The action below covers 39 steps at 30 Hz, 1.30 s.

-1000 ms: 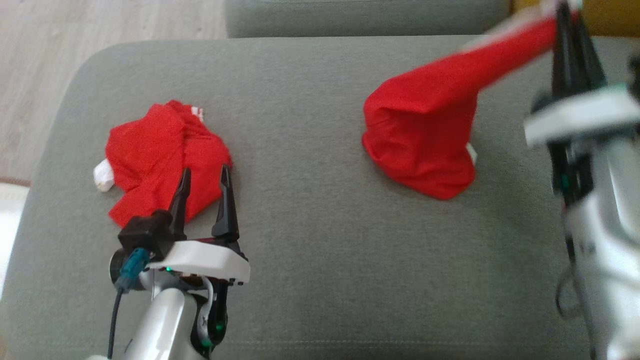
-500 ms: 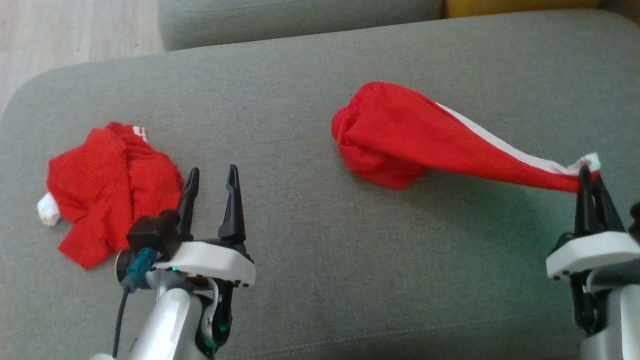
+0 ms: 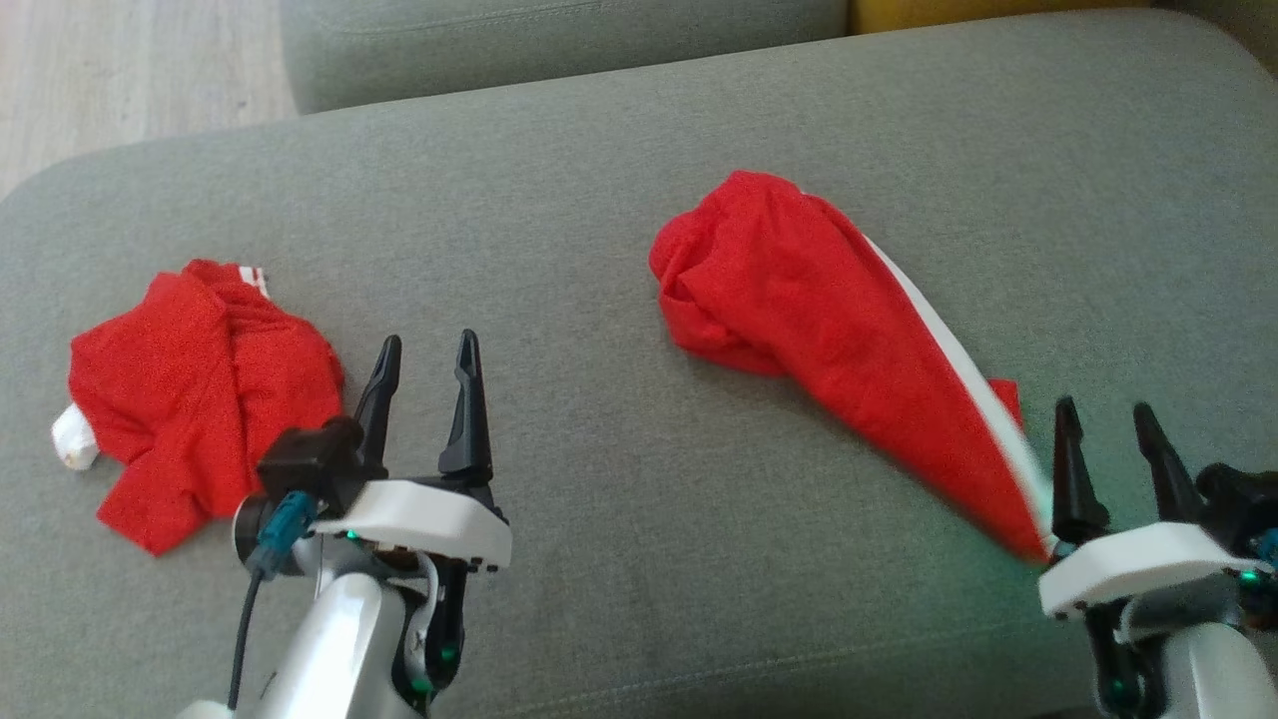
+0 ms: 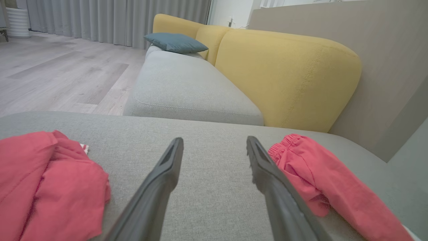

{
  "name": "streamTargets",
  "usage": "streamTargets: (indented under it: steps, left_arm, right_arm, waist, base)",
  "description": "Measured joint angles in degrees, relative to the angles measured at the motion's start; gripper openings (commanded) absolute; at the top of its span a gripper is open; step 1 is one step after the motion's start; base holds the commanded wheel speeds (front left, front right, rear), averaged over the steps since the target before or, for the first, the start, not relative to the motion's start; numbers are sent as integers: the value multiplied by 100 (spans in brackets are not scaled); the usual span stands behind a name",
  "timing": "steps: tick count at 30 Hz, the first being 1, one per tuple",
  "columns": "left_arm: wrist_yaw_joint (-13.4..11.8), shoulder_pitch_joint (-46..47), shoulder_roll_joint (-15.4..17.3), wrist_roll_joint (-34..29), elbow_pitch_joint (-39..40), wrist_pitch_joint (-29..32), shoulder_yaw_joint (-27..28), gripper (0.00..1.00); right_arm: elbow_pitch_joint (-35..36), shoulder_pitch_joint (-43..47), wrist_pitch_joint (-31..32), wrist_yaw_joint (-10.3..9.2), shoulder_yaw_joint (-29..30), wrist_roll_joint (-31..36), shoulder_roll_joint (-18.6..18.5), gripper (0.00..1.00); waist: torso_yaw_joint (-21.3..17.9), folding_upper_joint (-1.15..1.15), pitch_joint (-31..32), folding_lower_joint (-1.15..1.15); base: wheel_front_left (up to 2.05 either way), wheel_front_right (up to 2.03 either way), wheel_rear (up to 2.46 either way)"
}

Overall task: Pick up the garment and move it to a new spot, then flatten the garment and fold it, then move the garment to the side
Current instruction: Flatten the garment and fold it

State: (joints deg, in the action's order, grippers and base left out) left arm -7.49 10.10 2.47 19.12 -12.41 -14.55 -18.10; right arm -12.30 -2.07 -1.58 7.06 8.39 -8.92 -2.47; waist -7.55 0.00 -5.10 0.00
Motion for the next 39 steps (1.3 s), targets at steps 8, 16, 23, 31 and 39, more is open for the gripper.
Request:
streamTargets:
  steps: [8, 16, 23, 31, 39]
  left_arm:
    - [-7, 1, 0, 2, 23, 0, -8, 100]
    - [-9, -4, 0, 12, 109, 0, -15, 100]
    - [-7, -2, 0, 10, 126, 0, -22, 100]
    - [11, 154, -1, 10, 123, 0, -163, 100]
    - [18, 341, -2, 20, 115, 0, -291, 100]
  right_arm:
    - [356, -151, -813, 0, -842, -410, -2, 100]
    - [135, -162, -959, 0, -960, -537, -5, 100]
    - [-196, -765, -779, 0, -714, -661, -11, 100]
    - [-1195, -2178, 110, 0, -127, -510, -19, 100]
    - [-2740, -3465, 1002, 0, 480, -105, -419, 100]
  waist:
    - [266, 0, 24, 0]
    - [596, 0, 36, 0]
    - [853, 0, -89, 0]
    - [1141, 0, -445, 0]
    - [1548, 0, -744, 0]
  base:
    - [0, 0, 0]
    - [0, 0, 0]
    - [0, 0, 0]
    - [0, 0, 0]
    - [0, 0, 0]
